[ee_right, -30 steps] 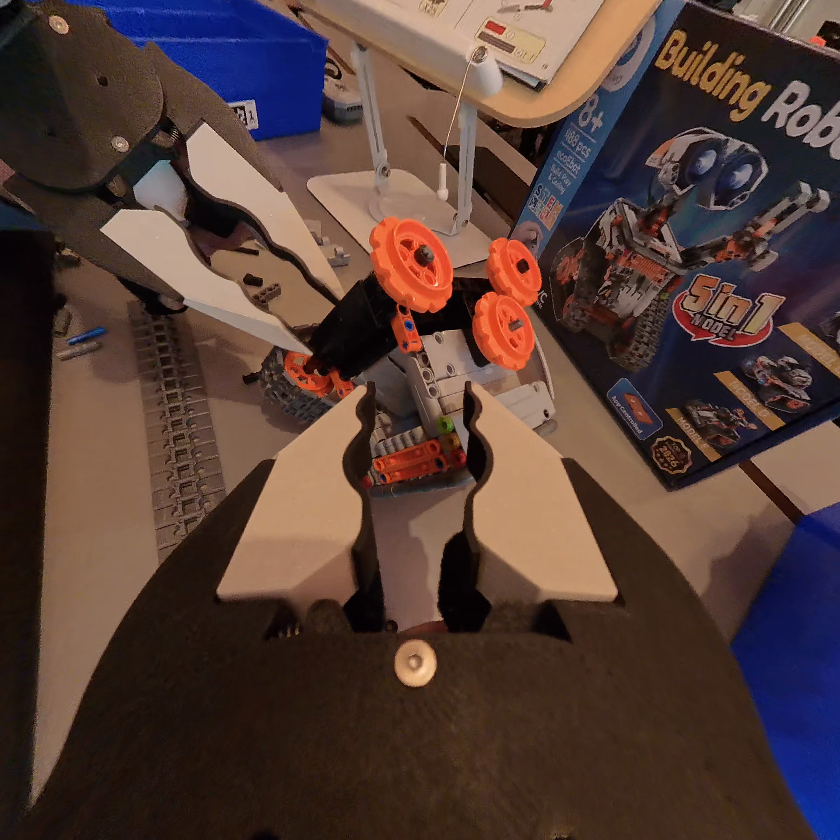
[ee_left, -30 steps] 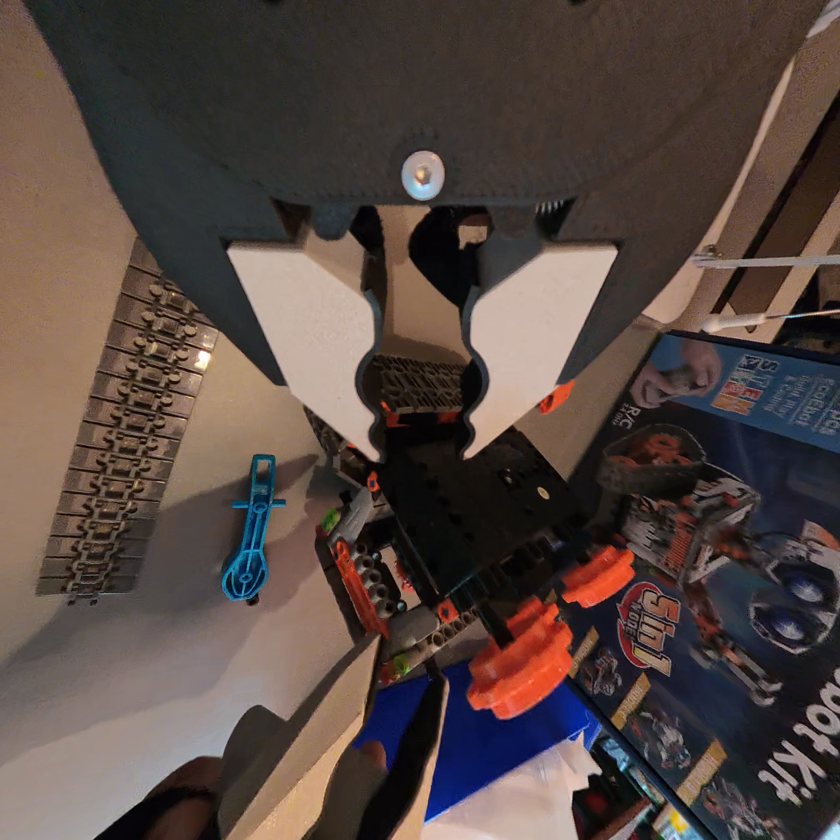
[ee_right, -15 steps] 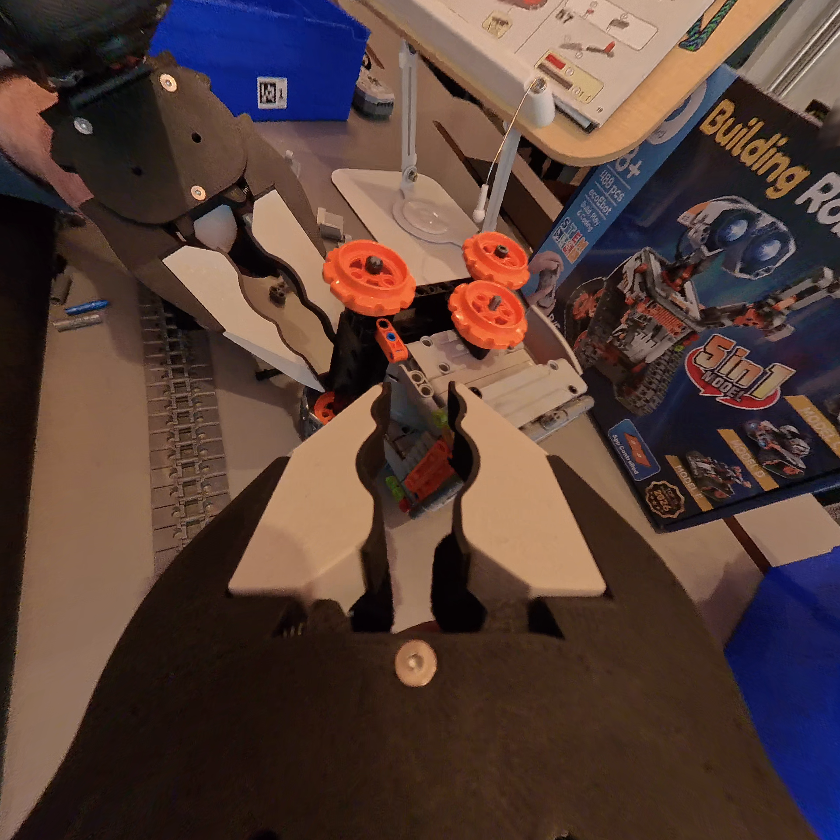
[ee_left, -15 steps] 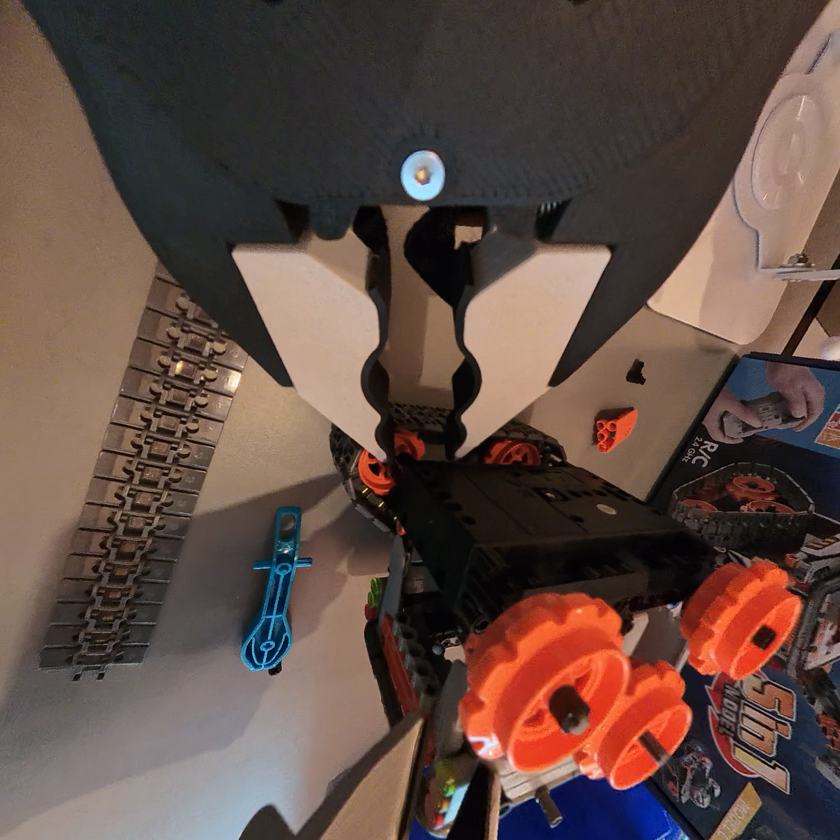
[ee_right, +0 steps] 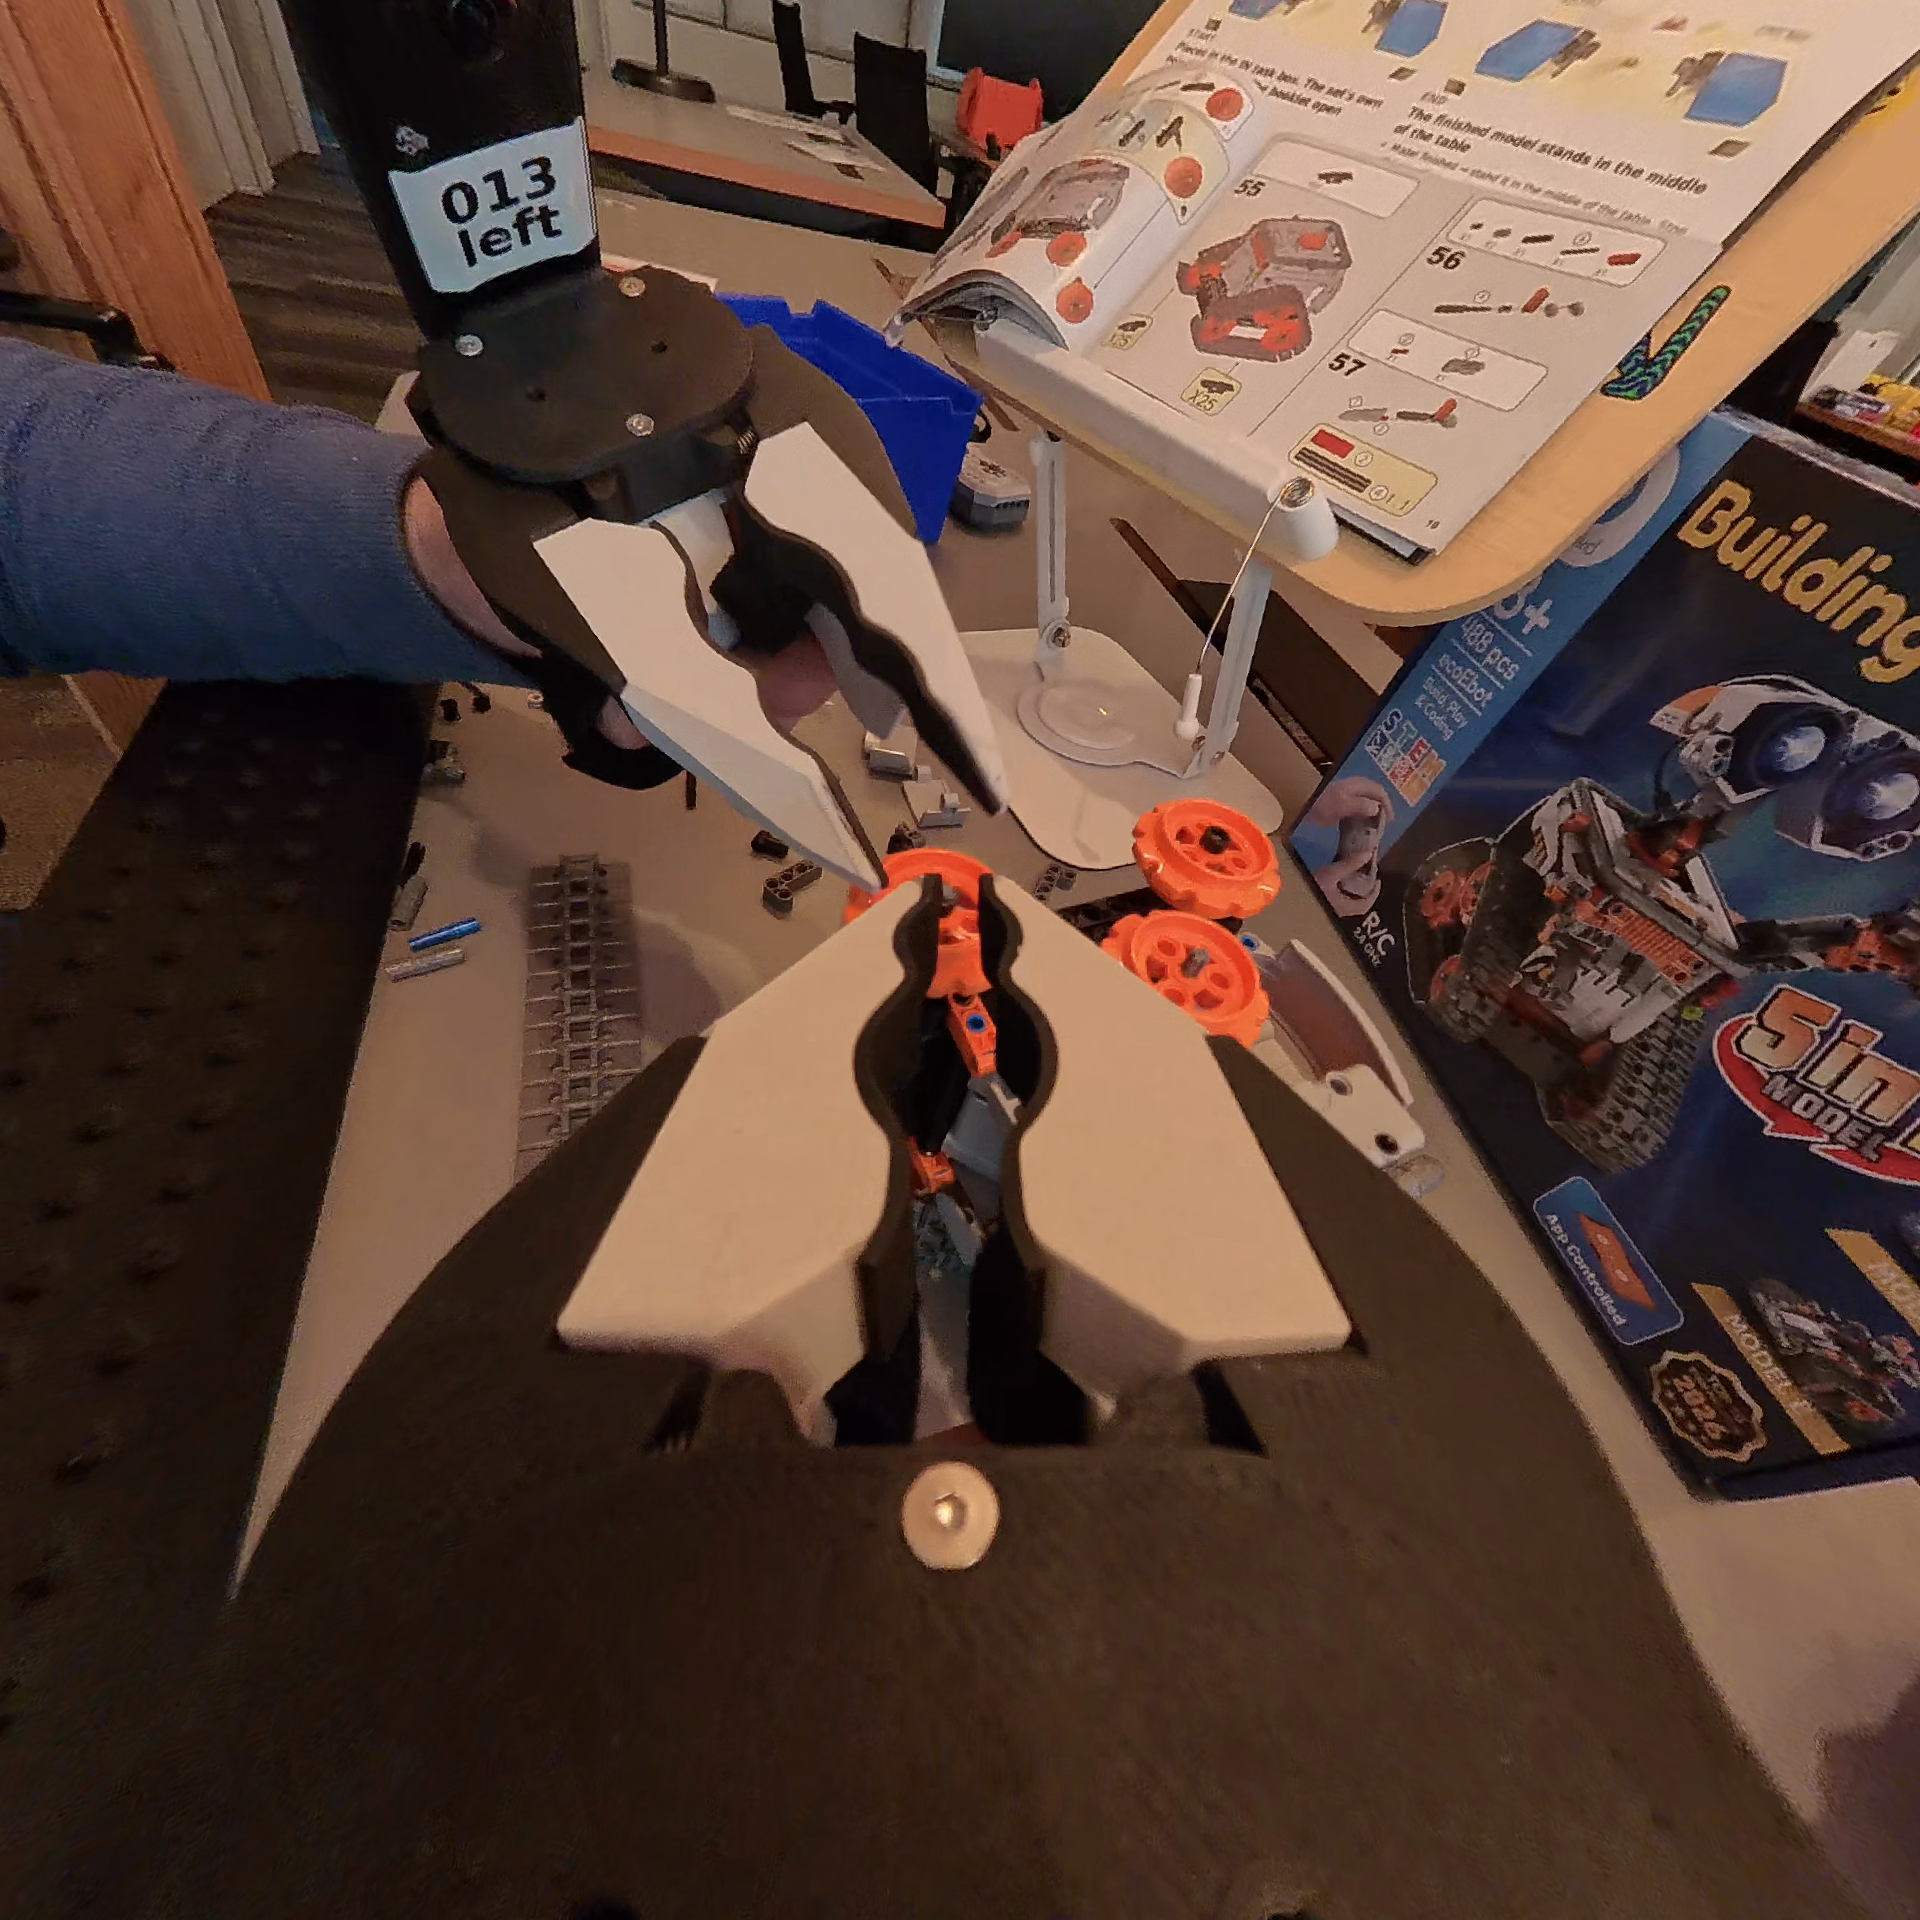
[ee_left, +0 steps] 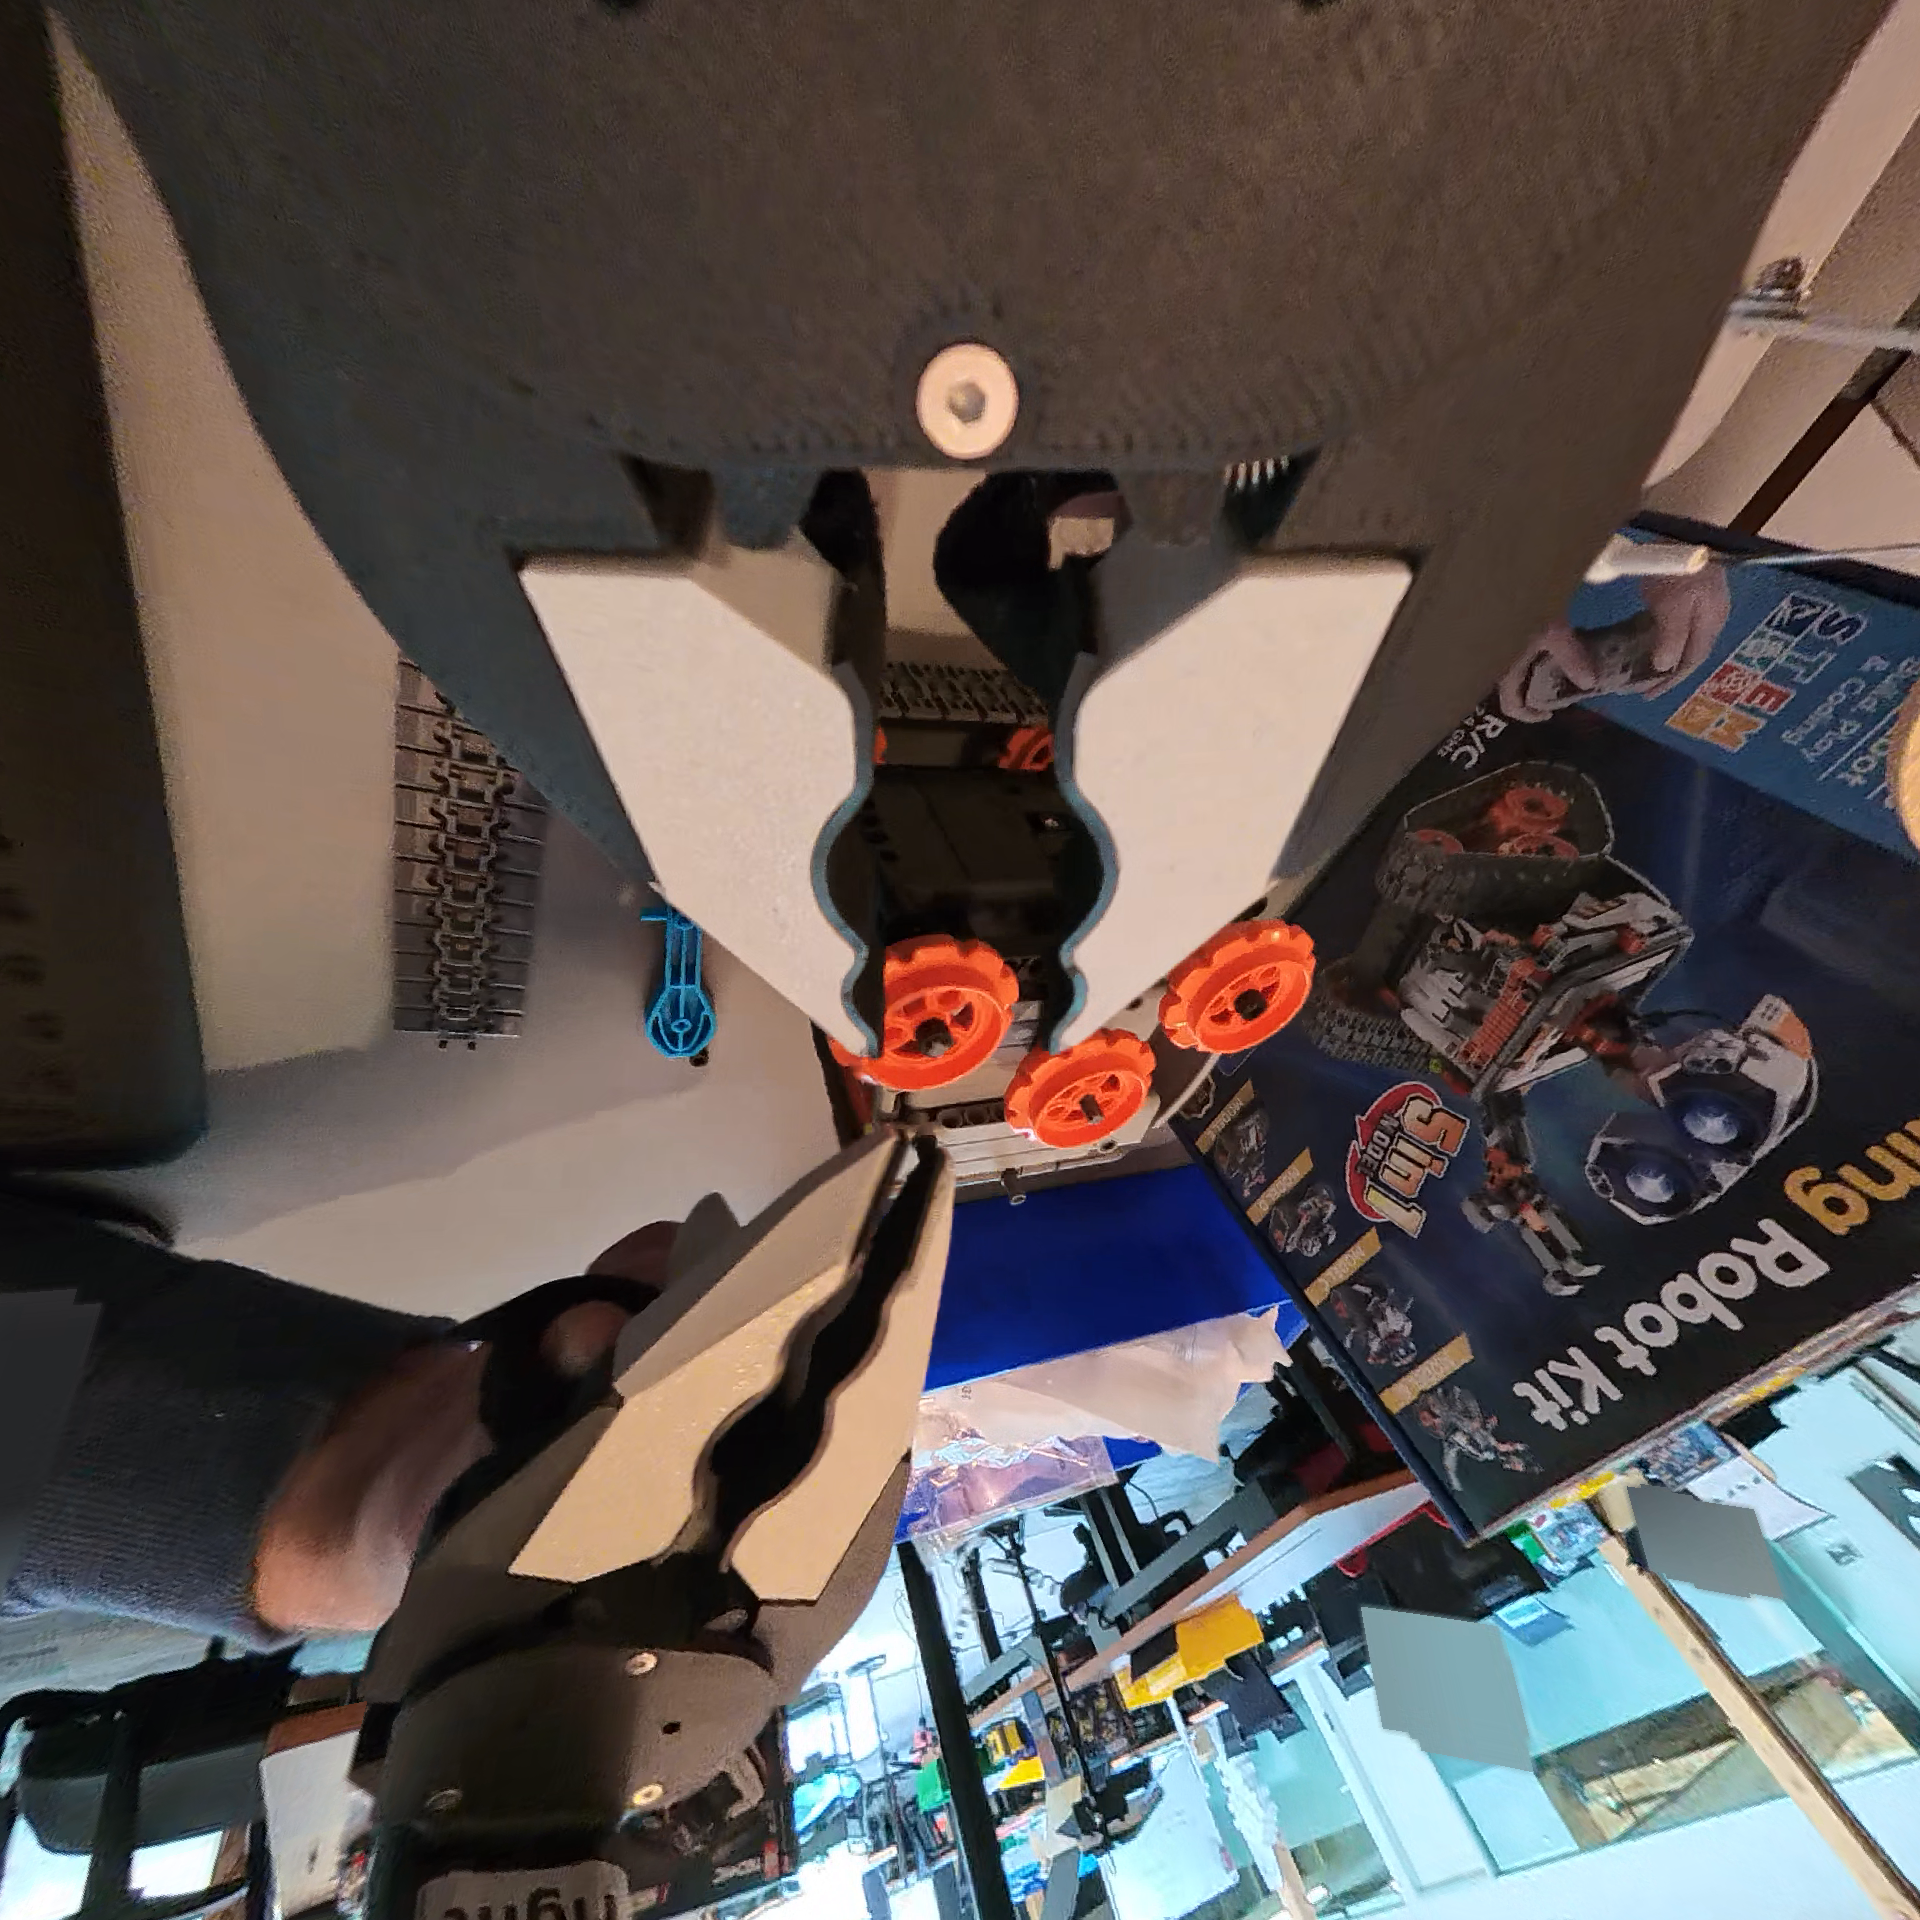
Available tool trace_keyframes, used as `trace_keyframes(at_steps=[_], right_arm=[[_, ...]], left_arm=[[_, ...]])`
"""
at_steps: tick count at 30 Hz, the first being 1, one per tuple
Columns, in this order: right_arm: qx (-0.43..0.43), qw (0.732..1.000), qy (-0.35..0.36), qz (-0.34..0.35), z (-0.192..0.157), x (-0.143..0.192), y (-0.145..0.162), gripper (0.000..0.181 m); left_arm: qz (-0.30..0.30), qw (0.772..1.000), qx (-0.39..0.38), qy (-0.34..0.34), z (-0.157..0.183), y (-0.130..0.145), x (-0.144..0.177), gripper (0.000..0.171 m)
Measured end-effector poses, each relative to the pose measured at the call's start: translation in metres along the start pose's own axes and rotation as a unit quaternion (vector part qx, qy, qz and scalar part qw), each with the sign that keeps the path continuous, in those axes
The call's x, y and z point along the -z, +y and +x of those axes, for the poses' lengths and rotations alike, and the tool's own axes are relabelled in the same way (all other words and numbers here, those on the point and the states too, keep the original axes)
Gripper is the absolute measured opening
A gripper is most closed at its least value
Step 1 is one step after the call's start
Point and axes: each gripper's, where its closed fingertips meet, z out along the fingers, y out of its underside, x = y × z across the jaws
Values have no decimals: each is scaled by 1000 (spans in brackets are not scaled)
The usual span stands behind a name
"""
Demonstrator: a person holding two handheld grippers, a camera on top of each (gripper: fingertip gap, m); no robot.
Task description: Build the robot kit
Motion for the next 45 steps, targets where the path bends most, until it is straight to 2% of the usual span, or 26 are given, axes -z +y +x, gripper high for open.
trace_keyframes(at_steps=[3, 6, 9, 13, 16, 18, 21, 27, 36, 45], right_arm=[[4, 999, -6, -34, 3, -5, 4, 3], [17, 997, -21, -73, 1, -12, 13, 0], [31, 995, -24, -93, 1, -16, 15, 0], [59, 991, -16, -123, 4, -15, 14, 0], [49, 995, 7, -89, 22, -10, -4, 7], [52, 994, 27, -94, 37, -12, -6, 8], [44, 991, 31, -121, 55, -24, 1, 8], [30, 988, 2, -151, 73, -42, 12, 0], [66, 976, -33, -205, 72, -54, 17, 0], [86, 967, -44, -237, 71, -56, 21, 0]], left_arm=[[-11, 1000, -4, 16, 0, 4, -2, 14], [-15, 999, -1, 30, 1, 4, -3, 12], [-26, 999, -23, 20, -2, 8, -5, 0], [-29, 998, -58, -2, -9, 5, -2, 0], [-8, 997, -47, -54, -38, -7, 5, 7], [-11, 997, -38, -70, -54, -8, 4, 10], [-48, 996, -31, -71, -70, 8, -8, 11], [-78, 995, -31, -62, -76, 26, -21, 3], [-87, 993, -57, -52, -74, 26, -27, 0], [-134, 979, -138, -59, -77, 28, -27, 0]])
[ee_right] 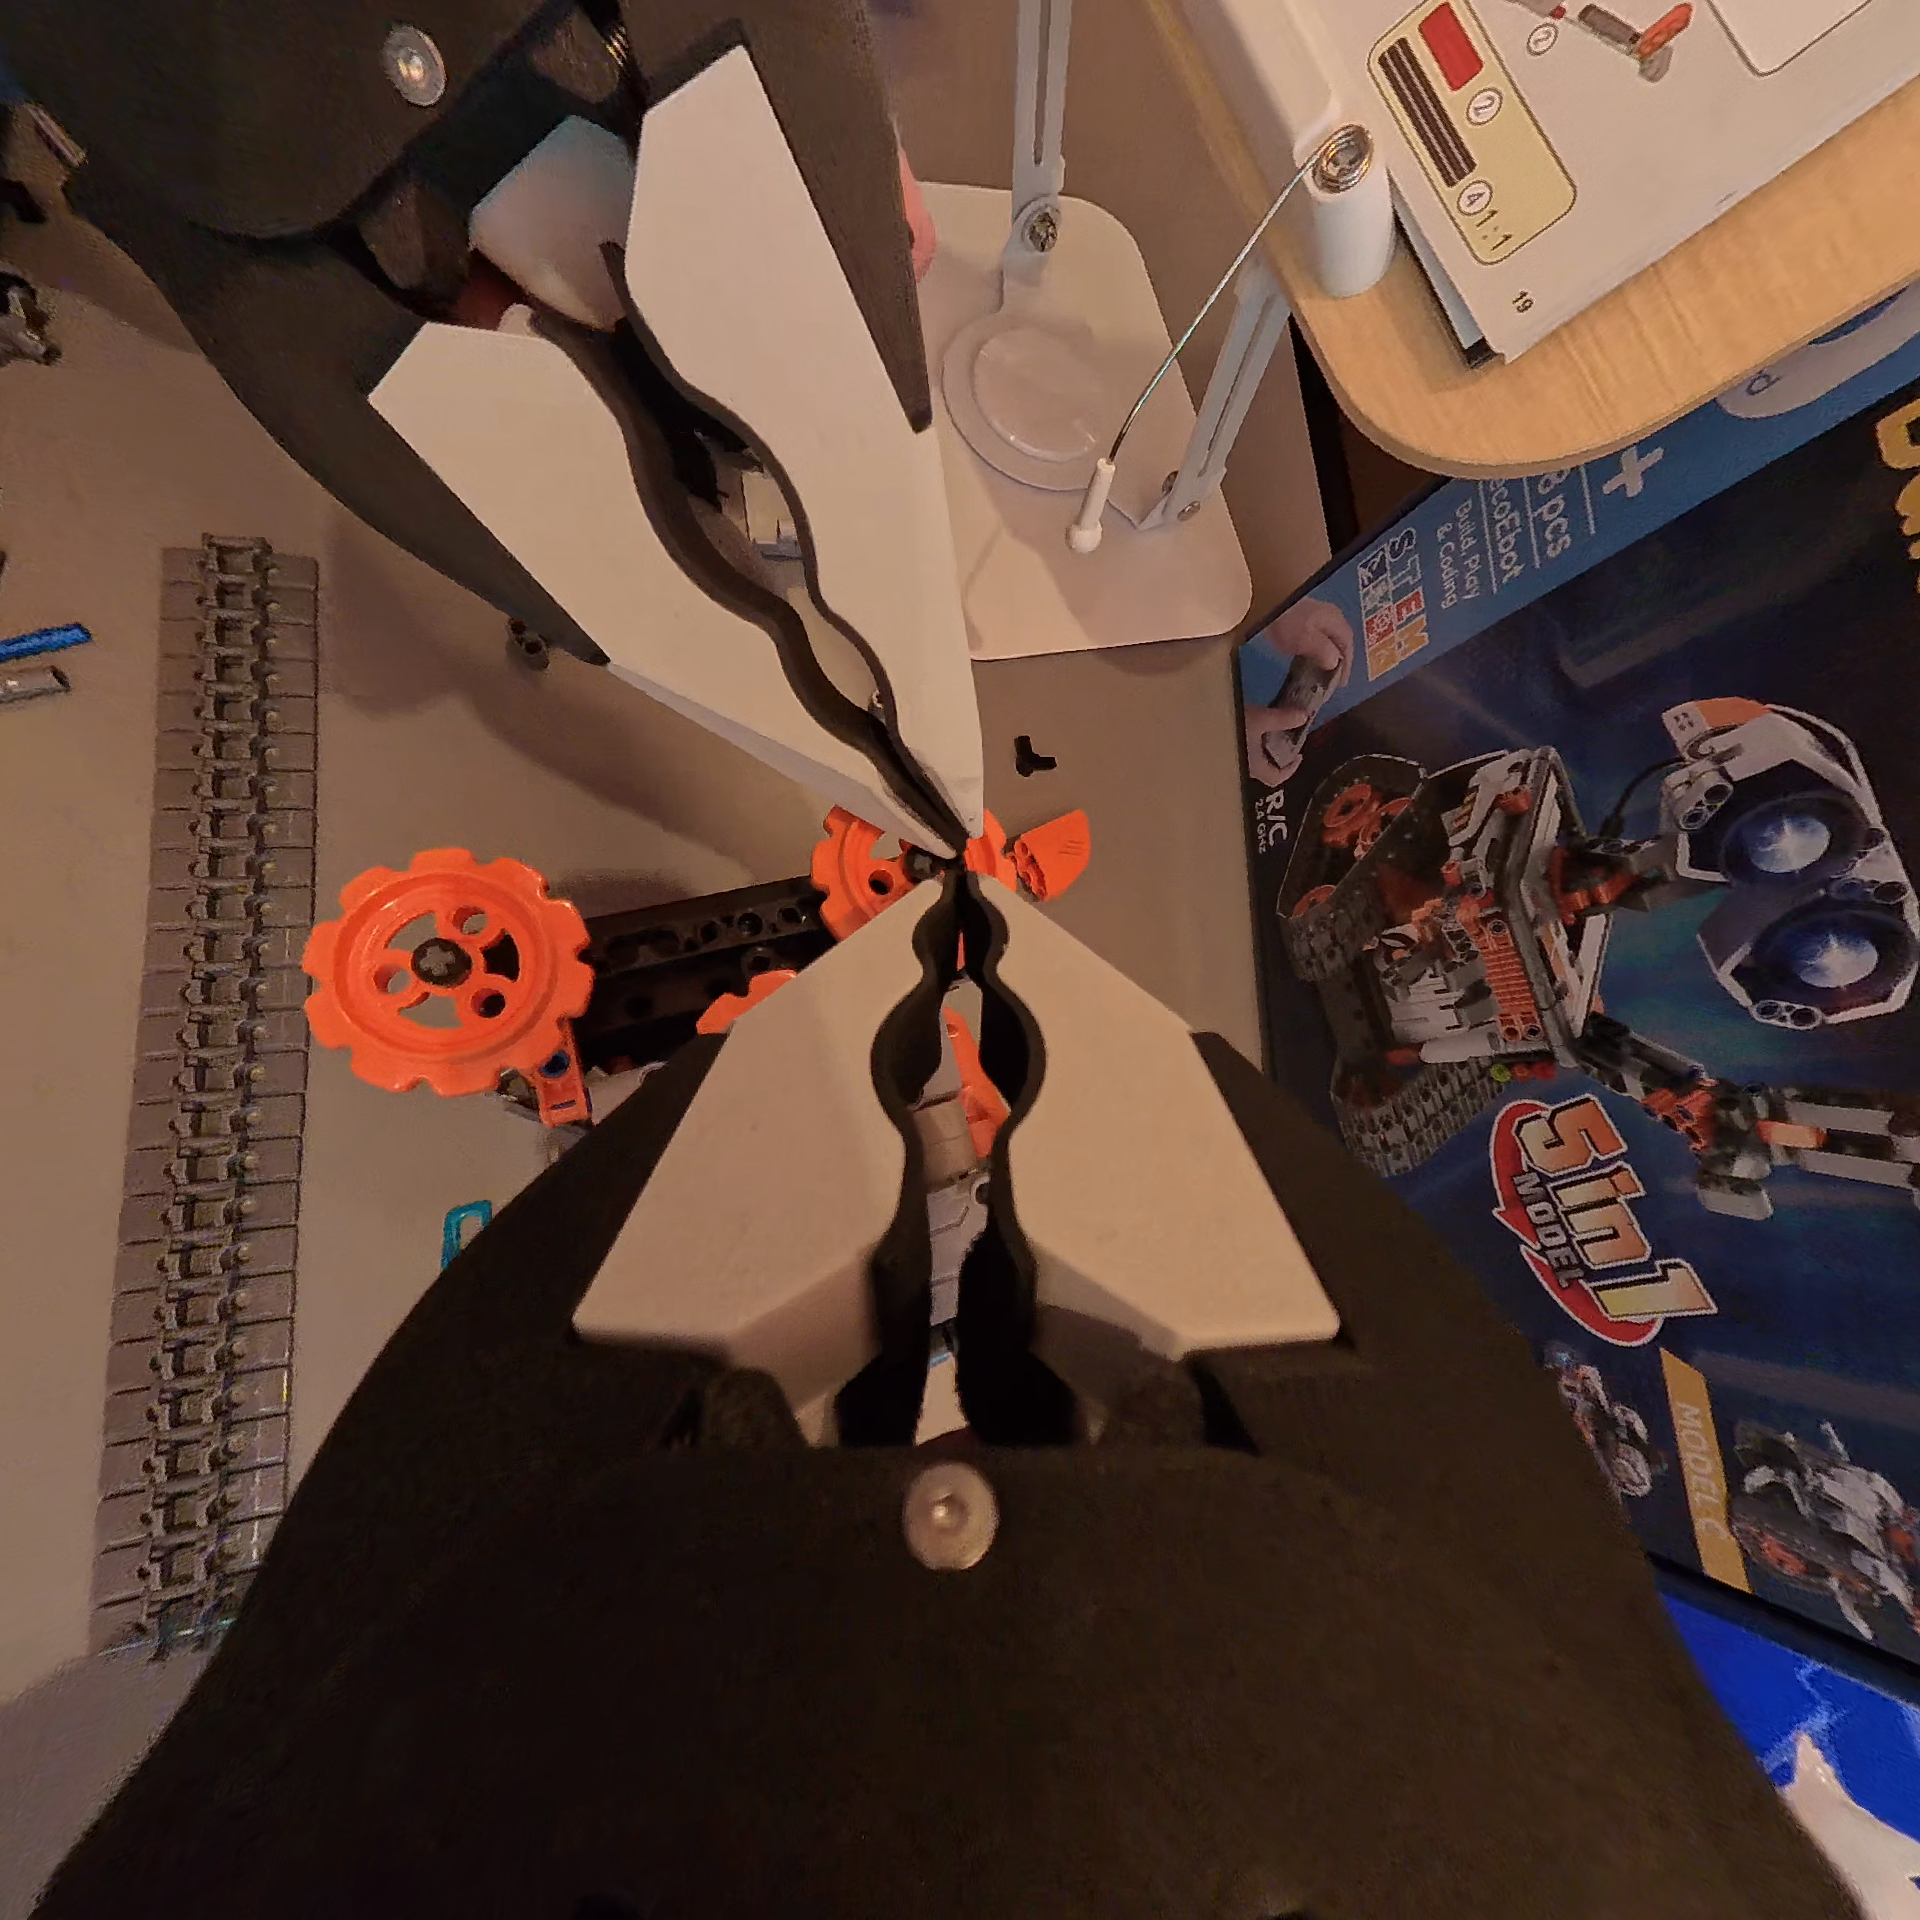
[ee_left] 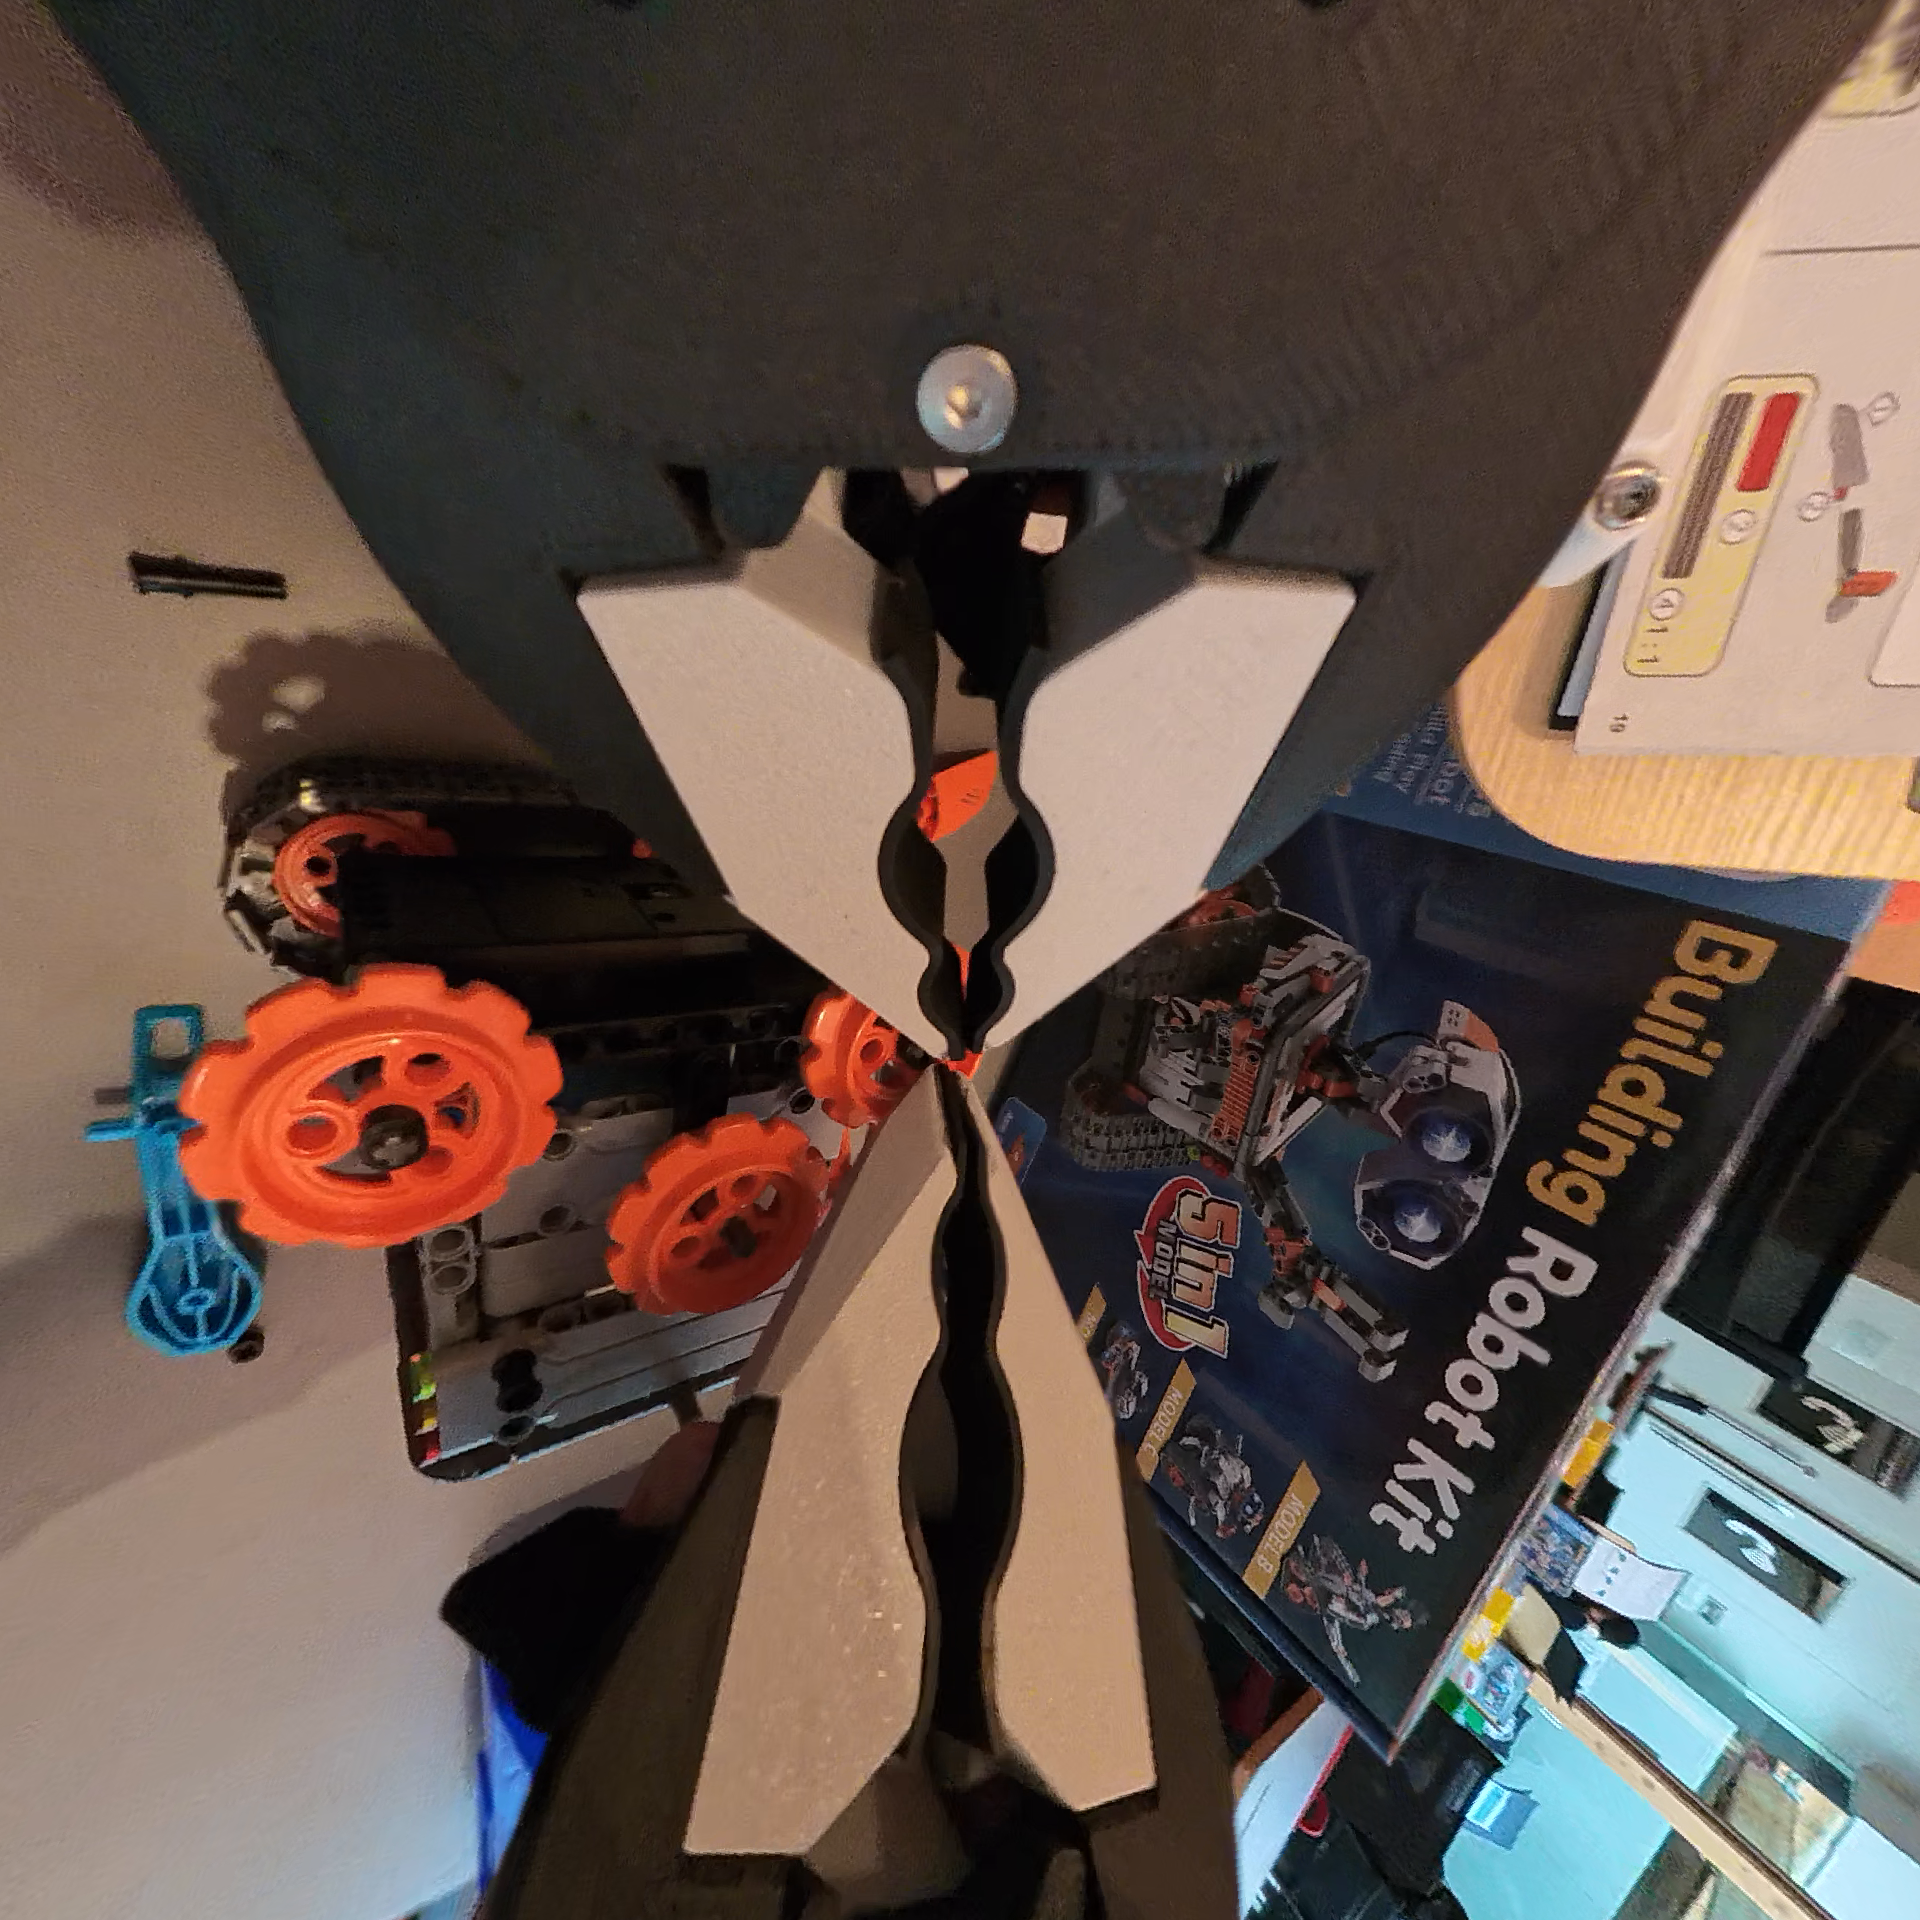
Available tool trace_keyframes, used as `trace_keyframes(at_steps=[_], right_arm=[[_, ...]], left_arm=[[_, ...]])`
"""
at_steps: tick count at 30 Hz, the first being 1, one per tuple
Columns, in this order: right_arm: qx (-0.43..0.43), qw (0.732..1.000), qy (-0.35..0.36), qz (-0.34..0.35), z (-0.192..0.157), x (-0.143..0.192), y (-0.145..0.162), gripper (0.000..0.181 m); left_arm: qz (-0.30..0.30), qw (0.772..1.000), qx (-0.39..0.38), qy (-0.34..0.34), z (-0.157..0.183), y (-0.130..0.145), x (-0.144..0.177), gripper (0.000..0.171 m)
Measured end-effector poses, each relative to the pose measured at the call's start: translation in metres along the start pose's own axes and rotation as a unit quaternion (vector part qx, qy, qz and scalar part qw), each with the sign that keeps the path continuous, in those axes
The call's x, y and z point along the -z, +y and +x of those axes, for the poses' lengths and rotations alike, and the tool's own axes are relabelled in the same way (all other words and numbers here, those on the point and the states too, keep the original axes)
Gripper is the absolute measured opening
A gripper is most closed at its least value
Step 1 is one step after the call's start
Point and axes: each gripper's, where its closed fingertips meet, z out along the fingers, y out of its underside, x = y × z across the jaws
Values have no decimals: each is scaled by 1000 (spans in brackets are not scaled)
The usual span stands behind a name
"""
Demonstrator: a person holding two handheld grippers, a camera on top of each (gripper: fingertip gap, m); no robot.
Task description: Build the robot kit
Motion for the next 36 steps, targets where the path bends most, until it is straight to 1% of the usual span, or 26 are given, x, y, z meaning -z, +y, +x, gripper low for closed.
trace_keyframes(at_steps=[2, 4, 5, 8, 12, 15, 19, 23, 29, 33, 36], right_arm=[[10, 1000, 4, -10, 0, 0, 1, 0], [11, 1000, 3, -14, 1, 0, 2, 0], [9, 1000, 2, -12, 1, 1, 2, 0], [6, 1000, 2, 0, 1, 1, 3, 0], [12, 1000, 3, 16, 0, 3, 0, 0], [1, 999, -3, 53, 0, 10, -9, 0], [5, 999, -19, 33, -5, 5, -4, 0], [6, 1000, -17, 25, -4, 5, -2, 0], [2, 999, -24, 22, -4, 5, -1, 0], [-6, 1000, -16, 20, 1, 4, 0, 0], [-9, 999, -21, 24, 2, 4, 2, 0]], left_arm=[[-10, 1000, -25, -10, 0, -1, 0, 0], [-6, 999, -45, -14, 0, -3, 1, 0], [0, 999, -41, -12, 0, -4, 2, 0], [8, 1000, -16, 7, 1, -2, 3, 0], [-9, 999, -40, 19, 3, -2, 4, 0], [-15, 998, -46, 30, 4, -2, 3, 0], [-30, 997, -51, 43, 4, -2, 2, 0], [-43, 996, -63, 53, 4, -2, 2, 0], [-55, 993, -73, 70, 8, -3, 3, 0], [-63, 992, -82, 75, 7, -4, 2, 0], [-57, 994, -65, 71, 3, -5, 1, 0]])
